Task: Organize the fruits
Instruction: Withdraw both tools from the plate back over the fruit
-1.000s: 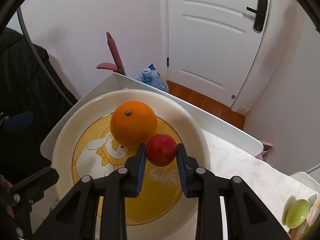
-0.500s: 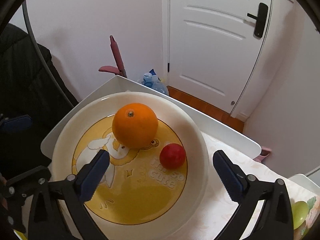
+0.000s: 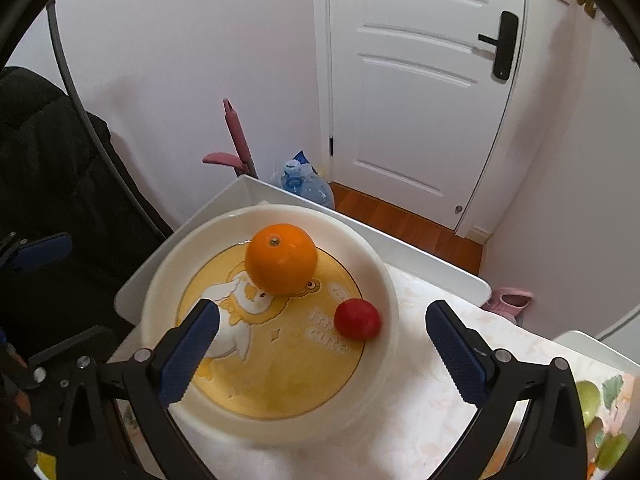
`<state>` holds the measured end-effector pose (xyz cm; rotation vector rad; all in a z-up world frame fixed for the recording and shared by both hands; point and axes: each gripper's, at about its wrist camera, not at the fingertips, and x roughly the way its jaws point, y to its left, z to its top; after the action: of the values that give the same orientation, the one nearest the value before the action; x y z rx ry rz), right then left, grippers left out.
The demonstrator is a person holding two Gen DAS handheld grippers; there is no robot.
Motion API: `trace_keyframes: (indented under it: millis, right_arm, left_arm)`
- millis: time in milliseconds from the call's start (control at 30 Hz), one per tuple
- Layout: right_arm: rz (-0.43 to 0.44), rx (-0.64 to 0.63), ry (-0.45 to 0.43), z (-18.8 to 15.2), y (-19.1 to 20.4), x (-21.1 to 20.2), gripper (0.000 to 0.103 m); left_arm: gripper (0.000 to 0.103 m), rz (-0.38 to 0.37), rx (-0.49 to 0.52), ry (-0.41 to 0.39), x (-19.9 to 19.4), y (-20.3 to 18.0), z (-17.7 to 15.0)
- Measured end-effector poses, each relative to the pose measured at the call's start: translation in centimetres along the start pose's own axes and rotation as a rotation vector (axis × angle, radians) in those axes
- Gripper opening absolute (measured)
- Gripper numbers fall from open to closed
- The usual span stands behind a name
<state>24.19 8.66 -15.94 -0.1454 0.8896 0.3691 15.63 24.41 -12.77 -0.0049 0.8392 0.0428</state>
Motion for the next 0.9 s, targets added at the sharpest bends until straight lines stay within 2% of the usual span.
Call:
trace_keyframes:
  millis: [367,633,900]
  right_arm:
    - [-0.004,0.1,-0.039,-1.6,-2.1,-9.1,0.103]
    - [-0.037,0.104,-0.056,-5.4,-5.5,-16.5,0.103]
    - [-0.122,0.13,-0.059,-11.4,-10.8,-22.4,0.103]
  left_arm:
    - [0.103,0.006,-0.026,-0.062,-6.1,-2.8,0.6]
    - [0.103,-0.024,0.001,-0.096,-10.1,-8.9,-0.2]
    - [0.103,-0.067,0.041,-0.102,-11.6,-16.0,-1.5]
